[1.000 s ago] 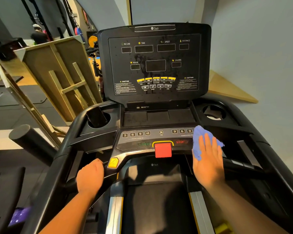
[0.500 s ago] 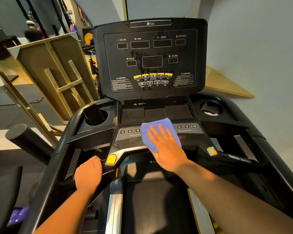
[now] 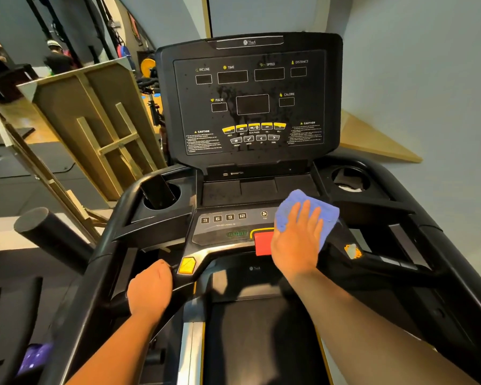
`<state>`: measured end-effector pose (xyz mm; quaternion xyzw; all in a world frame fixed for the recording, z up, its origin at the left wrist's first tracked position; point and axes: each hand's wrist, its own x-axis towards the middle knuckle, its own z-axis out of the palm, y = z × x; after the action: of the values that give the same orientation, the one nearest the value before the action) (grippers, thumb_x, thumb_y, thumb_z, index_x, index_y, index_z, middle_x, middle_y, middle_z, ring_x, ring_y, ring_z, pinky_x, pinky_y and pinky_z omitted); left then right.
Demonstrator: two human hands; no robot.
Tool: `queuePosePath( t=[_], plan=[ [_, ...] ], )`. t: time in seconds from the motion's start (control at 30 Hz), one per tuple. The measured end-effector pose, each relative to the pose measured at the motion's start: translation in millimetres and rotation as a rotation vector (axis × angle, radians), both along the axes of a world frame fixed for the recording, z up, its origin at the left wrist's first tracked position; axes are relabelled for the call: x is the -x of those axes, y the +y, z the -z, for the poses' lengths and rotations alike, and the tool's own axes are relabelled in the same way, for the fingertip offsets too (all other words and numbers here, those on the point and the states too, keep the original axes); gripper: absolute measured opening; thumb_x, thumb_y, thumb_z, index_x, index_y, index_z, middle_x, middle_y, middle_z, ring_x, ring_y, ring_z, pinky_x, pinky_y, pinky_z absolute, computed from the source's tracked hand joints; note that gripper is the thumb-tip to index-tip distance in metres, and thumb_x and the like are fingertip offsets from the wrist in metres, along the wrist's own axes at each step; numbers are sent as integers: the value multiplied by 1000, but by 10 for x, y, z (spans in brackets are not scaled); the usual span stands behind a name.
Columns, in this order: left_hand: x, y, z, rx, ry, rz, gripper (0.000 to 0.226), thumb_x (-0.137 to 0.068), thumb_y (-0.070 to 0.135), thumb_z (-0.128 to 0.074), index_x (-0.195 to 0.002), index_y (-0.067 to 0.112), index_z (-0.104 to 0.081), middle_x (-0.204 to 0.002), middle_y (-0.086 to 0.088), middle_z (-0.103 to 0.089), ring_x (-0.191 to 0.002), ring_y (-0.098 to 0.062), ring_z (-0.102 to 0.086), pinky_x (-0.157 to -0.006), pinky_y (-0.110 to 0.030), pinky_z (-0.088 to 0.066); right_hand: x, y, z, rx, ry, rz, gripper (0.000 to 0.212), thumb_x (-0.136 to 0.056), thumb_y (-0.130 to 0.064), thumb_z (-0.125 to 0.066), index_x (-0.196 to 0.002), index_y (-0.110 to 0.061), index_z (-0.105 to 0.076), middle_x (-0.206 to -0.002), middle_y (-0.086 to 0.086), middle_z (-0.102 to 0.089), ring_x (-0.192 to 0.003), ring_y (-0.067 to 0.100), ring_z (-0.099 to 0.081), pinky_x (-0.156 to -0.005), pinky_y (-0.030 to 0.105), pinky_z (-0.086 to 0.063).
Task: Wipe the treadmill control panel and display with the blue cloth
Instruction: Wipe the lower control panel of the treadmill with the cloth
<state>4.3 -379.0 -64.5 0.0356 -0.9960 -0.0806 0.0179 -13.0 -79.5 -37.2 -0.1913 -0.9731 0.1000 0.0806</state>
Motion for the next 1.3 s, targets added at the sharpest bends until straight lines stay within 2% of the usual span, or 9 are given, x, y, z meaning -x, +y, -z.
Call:
queuePosePath(
  t=[0.1, 0.3, 0.47, 0.63, 0.9, 0.97, 1.03, 1.17, 1.3],
  plan=[
    [-3, 1, 0, 21, 1, 13, 10, -95, 14, -49, -97, 16, -58, -75, 2, -62, -61, -11, -56, -65, -29, -53, 53, -244, -54, -21, -8, -96, 80, -100, -45, -38, -156, -5, 2, -165, 20, 5, -151, 41, 9, -123, 51, 0],
    [7, 15, -12, 72, -12, 6, 8, -93, 13, -51, -95, 15, -59, -76, -2, -66, -61, -18, -60, -68, -38, -56, 148, -870, -49, -76, -51, -364, 80, -100, -42, -36, -155, -3, 7, -163, 22, 12, -149, 44, 12, -122, 51, 5],
    [20, -6, 29, 18, 20, -3, 19, -94, 13, -40, -86, 15, -57, -71, -4, -64, -61, -23, -59, -66, -43, -54, 144, -1191, 33, -101, -35, -815, 76, -100, -35, -41, -157, -10, 2, -165, 13, 9, -148, 35, 19, -123, 51, 2],
    [32, -25, 60, 45, 12, 13, 15, -93, 13, -45, -90, 15, -59, -73, -5, -66, -62, -24, -60, -64, -42, -55, 248, -855, 108, -178, 12, -1079, 69, -101, -37, -44, -158, -18, -12, -167, 3, -5, -153, 27, 4, -124, 46, -1],
    [0, 11, -7, 47, -14, 18, 9, -94, 15, -54, -101, 16, -60, -82, -2, -68, -67, -15, -63, -70, -32, -57, 63, -227, 122, -148, 94, -830, 66, -96, -35, -35, -157, -17, -18, -166, 0, -12, -153, 24, -4, -122, 36, 7],
    [-3, 6, -17, 49, -16, 19, 9, -94, 15, -55, -101, 16, -60, -83, -2, -68, -68, -16, -64, -71, -33, -57, 24, -78, 124, -146, 88, -747, 68, -91, -35, -32, -155, -14, -25, -163, 3, -22, -151, 26, -12, -120, 37, 3],
    [-4, 6, -22, 35, -6, 15, 10, -95, 15, -52, -100, 16, -60, -80, 0, -67, -66, -15, -63, -70, -33, -57, -10, 82, 137, -176, 87, -684, 69, -89, -34, -41, -154, -12, -30, -162, 5, -28, -151, 26, -16, -120, 40, -2],
    [-6, 10, -23, -2, 12, 1, 14, -97, 14, -46, -98, 16, -60, -74, 4, -61, -64, -13, -60, -71, -33, -56, -92, 426, 212, -117, 113, -512, 68, -94, -32, -43, -156, -15, -20, -164, 3, -18, -152, 22, -5, -123, 41, -1],
    [-24, 9, -49, -4, -4, 15, 11, -97, 14, -49, -103, 14, -59, -82, -1, -68, -67, -14, -64, -72, -32, -57, -162, 558, 215, -82, 121, -216, 68, -96, -27, -53, -155, -11, -24, -162, 12, -26, -151, 35, -14, -120, 53, -19]
  ],
)
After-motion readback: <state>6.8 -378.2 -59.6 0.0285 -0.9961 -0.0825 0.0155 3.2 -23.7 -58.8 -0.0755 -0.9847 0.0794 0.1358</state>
